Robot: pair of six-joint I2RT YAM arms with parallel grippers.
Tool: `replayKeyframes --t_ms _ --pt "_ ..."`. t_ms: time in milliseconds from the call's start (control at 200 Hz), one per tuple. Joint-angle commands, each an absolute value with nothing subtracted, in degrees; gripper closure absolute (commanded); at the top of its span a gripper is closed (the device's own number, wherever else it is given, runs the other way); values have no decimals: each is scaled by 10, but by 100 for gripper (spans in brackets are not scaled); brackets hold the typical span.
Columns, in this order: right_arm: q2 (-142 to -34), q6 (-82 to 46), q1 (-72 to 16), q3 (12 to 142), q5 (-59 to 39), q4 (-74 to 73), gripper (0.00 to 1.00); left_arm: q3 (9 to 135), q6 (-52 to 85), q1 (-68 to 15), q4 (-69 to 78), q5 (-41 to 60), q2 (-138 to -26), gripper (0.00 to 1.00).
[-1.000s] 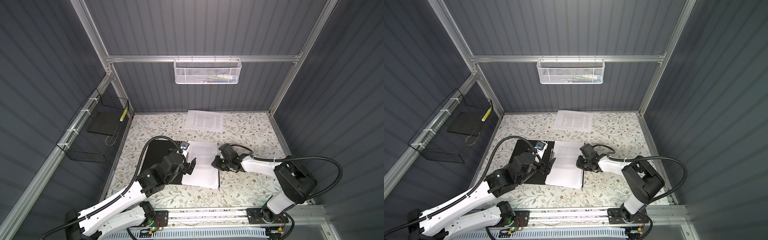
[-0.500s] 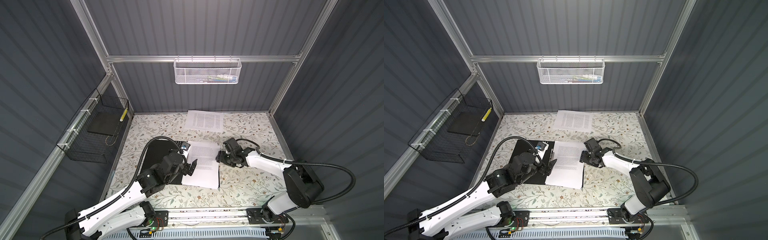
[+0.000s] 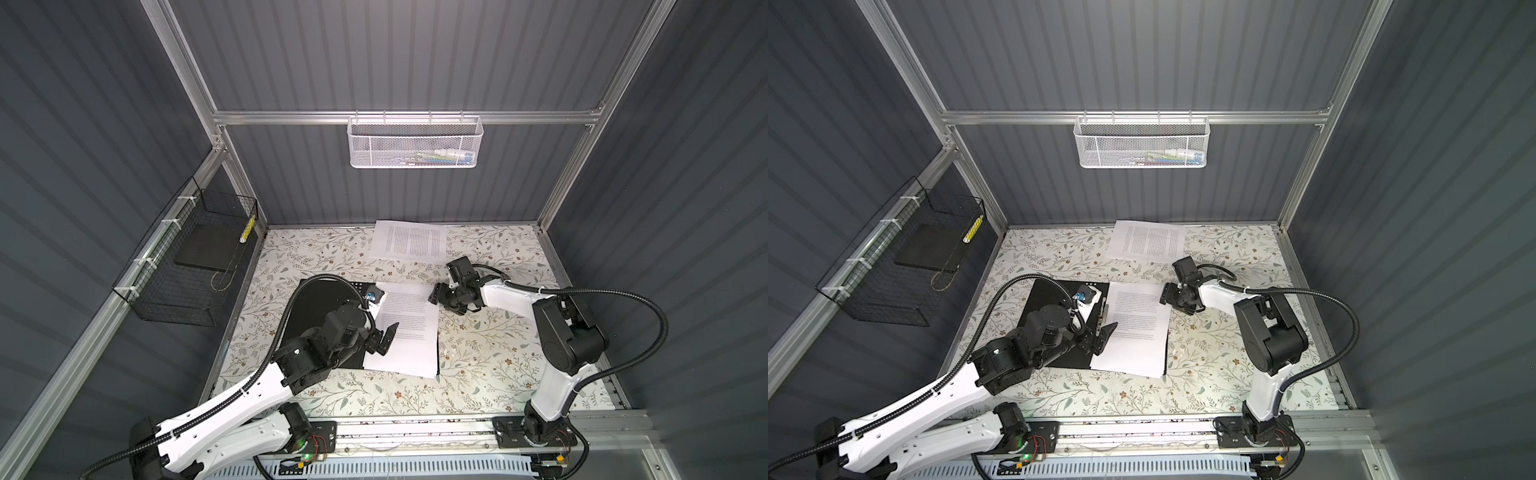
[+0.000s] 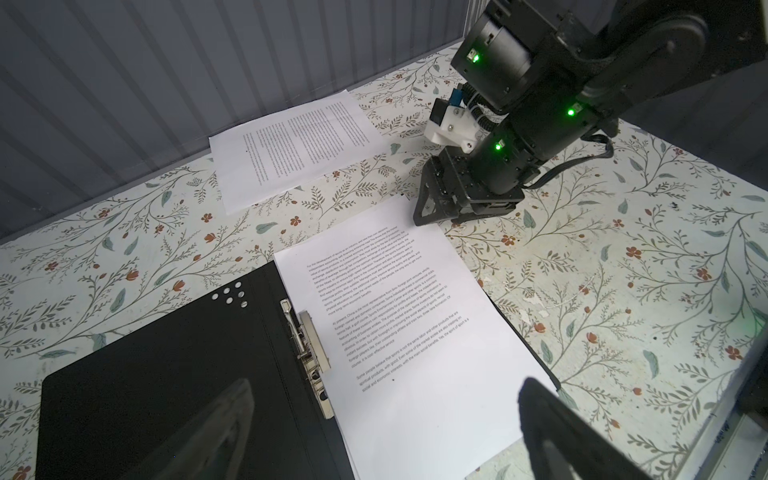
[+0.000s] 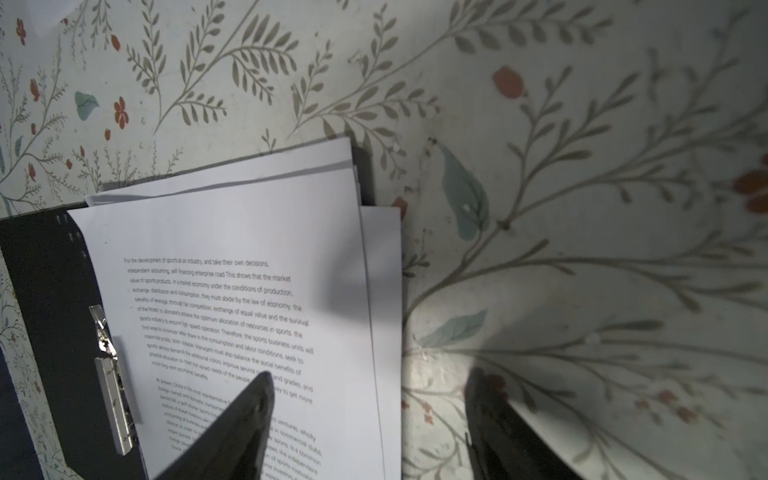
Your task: Put the files into the folder
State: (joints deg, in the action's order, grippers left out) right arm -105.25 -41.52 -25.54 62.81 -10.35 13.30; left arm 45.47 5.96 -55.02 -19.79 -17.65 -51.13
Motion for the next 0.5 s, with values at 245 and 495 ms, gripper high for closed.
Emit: replayKeyframes --t_ms 245,495 --pt "-1084 -416 -252 678 -124 131 29 464 46 -547 -199 -170 -506 0" --pt "-1100 -418 -250 693 -130 133 30 463 45 -547 -199 -170 -502 0"
